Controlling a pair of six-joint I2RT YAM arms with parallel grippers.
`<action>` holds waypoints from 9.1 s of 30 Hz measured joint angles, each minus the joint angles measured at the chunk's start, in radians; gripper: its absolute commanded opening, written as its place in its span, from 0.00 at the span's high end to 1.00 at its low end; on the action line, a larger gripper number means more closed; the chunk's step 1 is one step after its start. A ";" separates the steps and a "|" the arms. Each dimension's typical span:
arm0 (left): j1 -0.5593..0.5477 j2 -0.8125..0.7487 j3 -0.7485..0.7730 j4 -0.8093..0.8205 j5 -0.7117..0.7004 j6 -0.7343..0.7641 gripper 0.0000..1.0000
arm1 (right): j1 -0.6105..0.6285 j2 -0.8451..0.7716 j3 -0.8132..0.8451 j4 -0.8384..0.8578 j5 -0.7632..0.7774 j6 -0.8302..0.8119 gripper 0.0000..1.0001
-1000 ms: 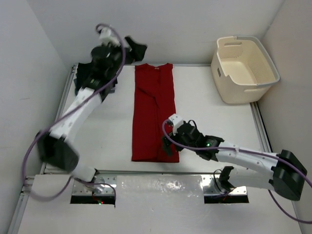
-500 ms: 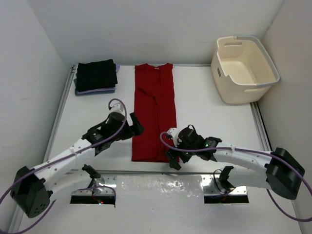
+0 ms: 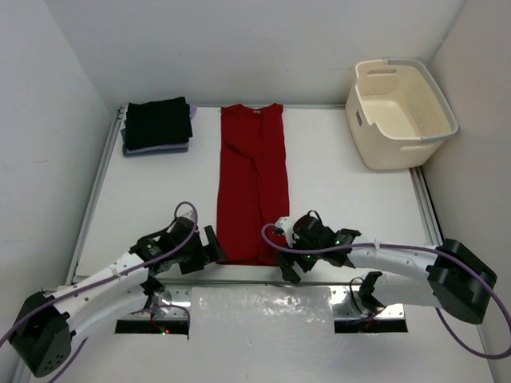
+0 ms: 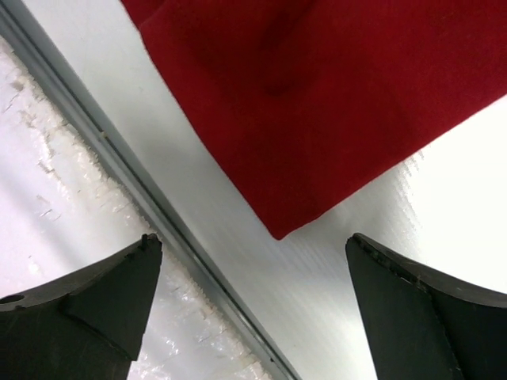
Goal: Fold and stack the t-shirts
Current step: Grab the bottom of the folded rectangular tshirt with both arms, then fold the folded rectangular tshirt in 1/3 of the way, then grab one side of the 2/3 rectangular tshirt with both arms, then fold the long partially folded tshirt into a neat square, then smooth out wrinkles on the folded tshirt
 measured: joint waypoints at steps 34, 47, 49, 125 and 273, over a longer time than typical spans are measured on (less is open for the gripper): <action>-0.025 0.099 -0.046 0.267 -0.006 0.091 1.00 | 0.034 0.064 -0.038 0.173 0.193 0.100 1.00; -0.025 0.071 0.018 0.389 -0.125 0.157 1.00 | 0.015 0.081 0.087 0.172 0.369 0.089 1.00; -0.025 0.095 0.040 0.418 -0.174 0.159 1.00 | -0.024 0.108 0.138 0.176 0.402 0.095 1.00; 0.375 1.056 0.808 0.692 -0.164 0.422 0.00 | -0.555 0.756 0.888 0.252 0.189 -0.060 0.01; 0.439 1.666 1.617 0.692 0.218 0.384 0.01 | -0.615 1.268 1.454 0.537 -0.047 0.101 0.01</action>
